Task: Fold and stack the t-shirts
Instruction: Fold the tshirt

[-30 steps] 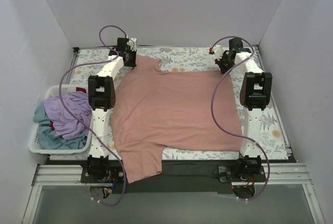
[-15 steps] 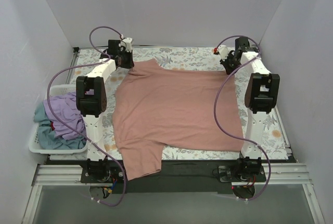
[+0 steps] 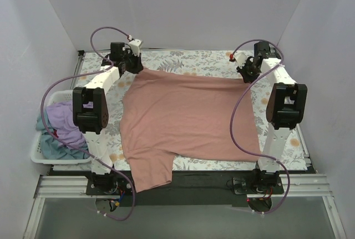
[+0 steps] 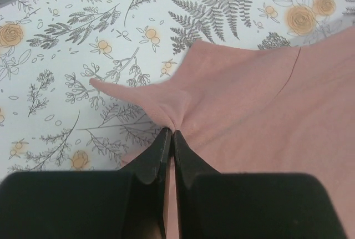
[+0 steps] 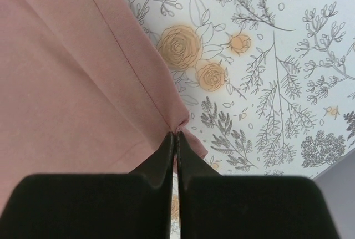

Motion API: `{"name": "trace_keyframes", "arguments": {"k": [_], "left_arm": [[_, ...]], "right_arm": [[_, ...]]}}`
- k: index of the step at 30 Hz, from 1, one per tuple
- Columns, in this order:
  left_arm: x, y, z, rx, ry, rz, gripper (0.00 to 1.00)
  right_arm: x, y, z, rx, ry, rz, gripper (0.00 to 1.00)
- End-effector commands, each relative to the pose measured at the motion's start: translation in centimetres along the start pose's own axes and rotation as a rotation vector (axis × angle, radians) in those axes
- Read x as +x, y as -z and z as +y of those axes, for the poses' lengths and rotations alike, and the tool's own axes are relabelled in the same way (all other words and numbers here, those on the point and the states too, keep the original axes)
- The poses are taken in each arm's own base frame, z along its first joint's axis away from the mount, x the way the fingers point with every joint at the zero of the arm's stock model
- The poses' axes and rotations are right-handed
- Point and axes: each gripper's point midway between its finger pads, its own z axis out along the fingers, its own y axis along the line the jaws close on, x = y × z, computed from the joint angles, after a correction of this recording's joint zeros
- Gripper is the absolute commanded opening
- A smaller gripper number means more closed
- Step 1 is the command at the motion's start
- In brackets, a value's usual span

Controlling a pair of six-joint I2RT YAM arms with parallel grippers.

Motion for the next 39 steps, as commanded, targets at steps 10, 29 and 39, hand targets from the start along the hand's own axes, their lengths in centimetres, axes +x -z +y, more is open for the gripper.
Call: {"name": "trace_keyframes", "arguments": {"k": [10, 29, 39], "left_arm": [[-0.7, 8.3, -3.1, 0.014, -0.143, -0.053, 0.0], [10.9, 10.2, -4.8, 0.015, -0.107, 0.169, 0.0], [13.1, 9.0, -3.6, -0.027, -0.072, 0.268, 0.0]], "right_arm": [[0.6, 4.4, 2.7, -0.003, 0.056, -0.022, 0.01], [6.7, 1.8, 9.7, -0.18, 0.0, 0.094, 0.01], [6.6, 1.0, 9.2, -0.179, -0.034, 0.111, 0.01]]}}
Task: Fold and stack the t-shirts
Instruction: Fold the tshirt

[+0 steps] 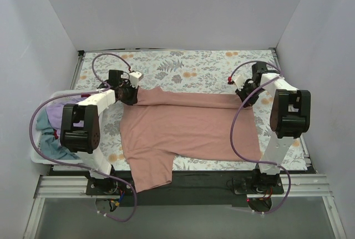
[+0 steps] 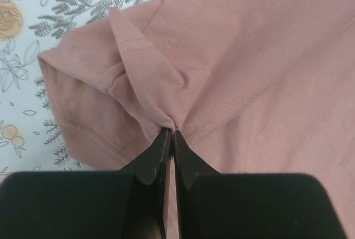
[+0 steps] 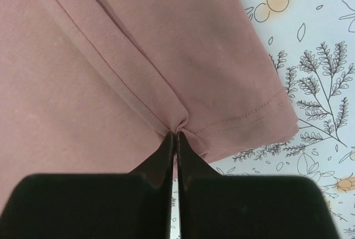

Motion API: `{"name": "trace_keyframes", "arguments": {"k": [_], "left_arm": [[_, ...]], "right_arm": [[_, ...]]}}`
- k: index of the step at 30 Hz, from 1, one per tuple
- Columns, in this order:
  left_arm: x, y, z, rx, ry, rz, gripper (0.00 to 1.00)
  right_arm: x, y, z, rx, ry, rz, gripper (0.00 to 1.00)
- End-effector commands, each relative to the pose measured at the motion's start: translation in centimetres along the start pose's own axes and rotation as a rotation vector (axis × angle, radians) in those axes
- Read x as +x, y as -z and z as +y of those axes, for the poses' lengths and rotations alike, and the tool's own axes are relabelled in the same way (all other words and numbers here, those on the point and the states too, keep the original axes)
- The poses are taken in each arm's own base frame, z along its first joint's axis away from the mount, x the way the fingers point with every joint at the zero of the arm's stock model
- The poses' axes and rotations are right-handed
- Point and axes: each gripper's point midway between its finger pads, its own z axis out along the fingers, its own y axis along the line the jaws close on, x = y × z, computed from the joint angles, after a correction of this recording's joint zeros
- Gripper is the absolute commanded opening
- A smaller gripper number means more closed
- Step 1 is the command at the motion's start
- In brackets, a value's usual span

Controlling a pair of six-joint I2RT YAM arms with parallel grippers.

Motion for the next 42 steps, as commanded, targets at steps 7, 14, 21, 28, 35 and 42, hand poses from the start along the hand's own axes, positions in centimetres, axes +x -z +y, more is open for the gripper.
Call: {"name": "trace_keyframes", "arguments": {"k": [7, 14, 21, 28, 35, 42], "left_arm": [[-5.6, 3.3, 1.2, -0.049, -0.002, -0.081, 0.0], [-4.7, 5.4, -0.1, -0.034, -0.01, -0.064, 0.0], [-1.0, 4.9, -0.5, -0.041, -0.004, 0.007, 0.0], [2.6, 2.6, -0.2, -0.057, 0.027, 0.096, 0.0], [4.6, 1.7, -0.3, -0.047, 0.031, 0.141, 0.0], [4.9, 1.5, -0.6, -0.034, 0.035, 0.152, 0.0]], "right_arm": [[-3.2, 3.9, -2.7, 0.101, 0.016, -0.061, 0.01], [-2.3, 4.6, -1.5, 0.093, 0.042, -0.039, 0.01], [-0.3, 2.9, 0.1, 0.042, 0.037, 0.006, 0.01], [0.7, 0.6, 0.0, 0.003, 0.009, 0.045, 0.01], [1.2, 0.6, 0.3, -0.002, 0.012, 0.058, 0.01], [1.7, 0.5, 0.6, -0.006, 0.011, 0.078, 0.01]]}}
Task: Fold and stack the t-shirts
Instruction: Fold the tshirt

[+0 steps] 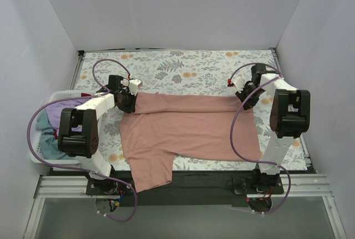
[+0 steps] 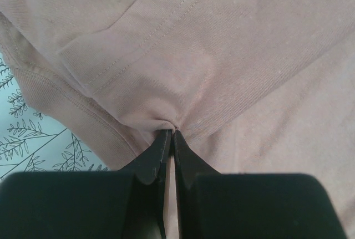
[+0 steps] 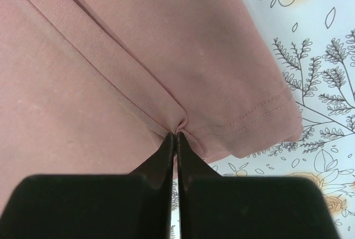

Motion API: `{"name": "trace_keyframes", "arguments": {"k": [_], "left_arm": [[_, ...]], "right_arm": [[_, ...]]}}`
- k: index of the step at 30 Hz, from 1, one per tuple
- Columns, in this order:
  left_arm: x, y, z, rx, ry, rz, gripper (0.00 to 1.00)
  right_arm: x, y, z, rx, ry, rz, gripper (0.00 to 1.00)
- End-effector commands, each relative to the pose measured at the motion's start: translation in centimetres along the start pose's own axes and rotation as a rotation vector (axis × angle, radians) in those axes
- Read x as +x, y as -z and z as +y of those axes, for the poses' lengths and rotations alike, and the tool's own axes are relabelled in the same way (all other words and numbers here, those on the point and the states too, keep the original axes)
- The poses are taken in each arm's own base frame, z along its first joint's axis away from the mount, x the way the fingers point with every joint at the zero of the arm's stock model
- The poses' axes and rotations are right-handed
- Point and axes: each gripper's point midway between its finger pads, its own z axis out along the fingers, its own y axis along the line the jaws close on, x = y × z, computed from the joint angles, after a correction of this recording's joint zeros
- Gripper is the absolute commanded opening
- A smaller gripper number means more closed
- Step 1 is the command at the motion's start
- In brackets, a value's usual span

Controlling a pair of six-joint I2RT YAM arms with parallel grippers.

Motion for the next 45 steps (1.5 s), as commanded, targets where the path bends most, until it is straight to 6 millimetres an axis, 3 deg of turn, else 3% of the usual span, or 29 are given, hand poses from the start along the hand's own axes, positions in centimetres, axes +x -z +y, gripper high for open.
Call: {"name": "trace_keyframes", "arguments": {"k": [1, 5, 9, 12, 17, 22, 30, 40, 43, 45], "left_arm": [[0.2, 0.3, 0.6, -0.024, -0.013, 0.011, 0.0], [-0.9, 1.6, -0.6, 0.043, -0.022, -0.001, 0.16], [-4.6, 5.0, -3.1, 0.188, -0.056, -0.118, 0.4], [-7.8, 6.1, -3.2, 0.204, -0.042, -0.19, 0.43], [-10.0, 3.9, -1.3, 0.19, 0.022, -0.14, 0.43], [-10.1, 1.3, 0.3, 0.156, 0.083, -0.076, 0.44], [-7.3, -2.2, 2.0, 0.072, 0.094, 0.049, 0.47], [-5.8, -2.6, 1.6, 0.066, 0.059, 0.088, 0.49], [-5.8, -2.1, 0.5, 0.113, 0.044, 0.083, 0.41], [-6.1, -1.5, -0.2, 0.144, 0.041, 0.077, 0.3]], "right_arm": [[0.6, 0.6, -0.1, 0.017, 0.021, 0.031, 0.01], [0.3, 1.4, 0.0, 0.025, 0.031, 0.017, 0.17], [-0.3, 3.0, 0.0, 0.044, 0.049, -0.003, 0.29], [-0.8, 4.2, 0.4, 0.039, 0.069, -0.018, 0.31], [0.3, 4.8, 1.9, -0.028, 0.074, 0.034, 0.3], [1.7, 4.2, 2.7, -0.079, 0.061, 0.094, 0.25], [0.1, 4.5, 2.5, -0.098, 0.01, 0.043, 0.34], [0.0, 4.4, 2.4, -0.108, -0.001, 0.048, 0.36], [0.0, 4.4, 2.3, -0.105, 0.0, 0.05, 0.36], [0.2, 4.4, 2.4, -0.105, -0.002, 0.055, 0.36]]}}
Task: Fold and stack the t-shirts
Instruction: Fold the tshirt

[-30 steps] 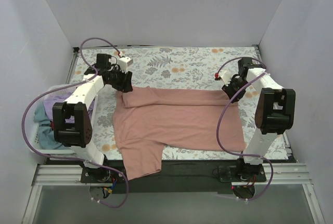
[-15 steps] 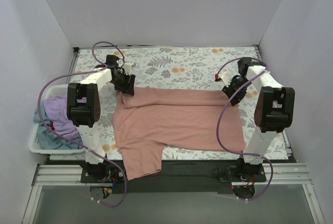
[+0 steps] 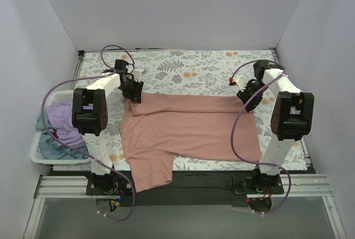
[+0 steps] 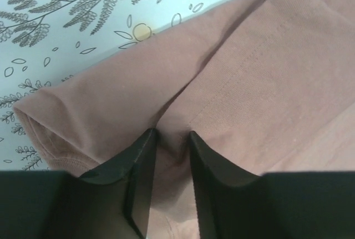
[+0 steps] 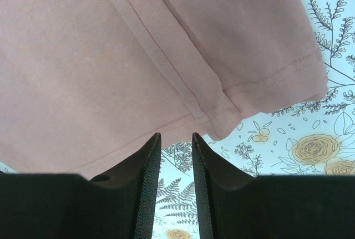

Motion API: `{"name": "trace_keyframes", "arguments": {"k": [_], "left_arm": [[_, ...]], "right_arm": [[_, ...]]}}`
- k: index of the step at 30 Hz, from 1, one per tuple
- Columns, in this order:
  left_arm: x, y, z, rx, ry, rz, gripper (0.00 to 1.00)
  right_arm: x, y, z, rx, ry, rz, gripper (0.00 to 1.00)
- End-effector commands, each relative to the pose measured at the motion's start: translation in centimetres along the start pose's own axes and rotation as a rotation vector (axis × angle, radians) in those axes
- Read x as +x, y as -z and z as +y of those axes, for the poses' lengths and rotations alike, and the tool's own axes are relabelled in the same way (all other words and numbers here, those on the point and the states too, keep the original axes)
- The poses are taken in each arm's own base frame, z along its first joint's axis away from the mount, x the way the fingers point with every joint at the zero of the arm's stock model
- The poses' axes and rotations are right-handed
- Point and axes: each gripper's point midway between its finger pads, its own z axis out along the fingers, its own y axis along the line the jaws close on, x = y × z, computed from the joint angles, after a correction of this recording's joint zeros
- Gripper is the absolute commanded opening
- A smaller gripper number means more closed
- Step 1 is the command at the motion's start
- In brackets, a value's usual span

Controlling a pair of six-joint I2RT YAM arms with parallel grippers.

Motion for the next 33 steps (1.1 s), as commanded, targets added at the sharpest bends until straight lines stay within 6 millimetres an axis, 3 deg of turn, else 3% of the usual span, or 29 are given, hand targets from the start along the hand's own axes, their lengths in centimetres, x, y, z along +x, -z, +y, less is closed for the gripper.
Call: {"name": "trace_keyframes", "arguments": {"k": [1, 7, 14, 18, 23, 27, 31, 33], "left_arm": [[-1.0, 2.4, -2.0, 0.051, -0.055, -0.042, 0.27], [-0.9, 4.0, -3.4, 0.091, -0.077, -0.052, 0.01], [0.5, 6.0, -6.8, 0.194, -0.146, -0.081, 0.0], [3.4, 6.6, -8.8, 0.263, -0.26, -0.06, 0.0], [7.9, 7.0, -10.1, 0.27, -0.477, -0.043, 0.14], [9.5, 7.2, -10.0, 0.21, -0.656, -0.065, 0.25], [8.2, 7.7, -10.1, 0.178, -0.695, -0.129, 0.31], [6.0, 7.7, -10.0, 0.167, -0.598, -0.167, 0.37]], "right_arm": [[-0.3, 0.5, 0.2, -0.024, 0.003, -0.006, 0.36], [-0.4, 0.5, 0.0, -0.023, 0.004, -0.009, 0.36], [-0.6, 0.7, 0.0, -0.022, 0.002, -0.013, 0.36], [-0.6, 0.9, -0.1, -0.016, 0.002, -0.015, 0.36], [-0.3, 0.9, 0.2, -0.017, 0.007, -0.005, 0.36], [-0.2, 0.9, 0.3, -0.021, 0.006, 0.0, 0.36], [-0.2, 0.8, 0.3, -0.023, 0.004, 0.0, 0.36], [-0.3, 0.8, 0.2, -0.022, -0.002, -0.004, 0.35]]}}
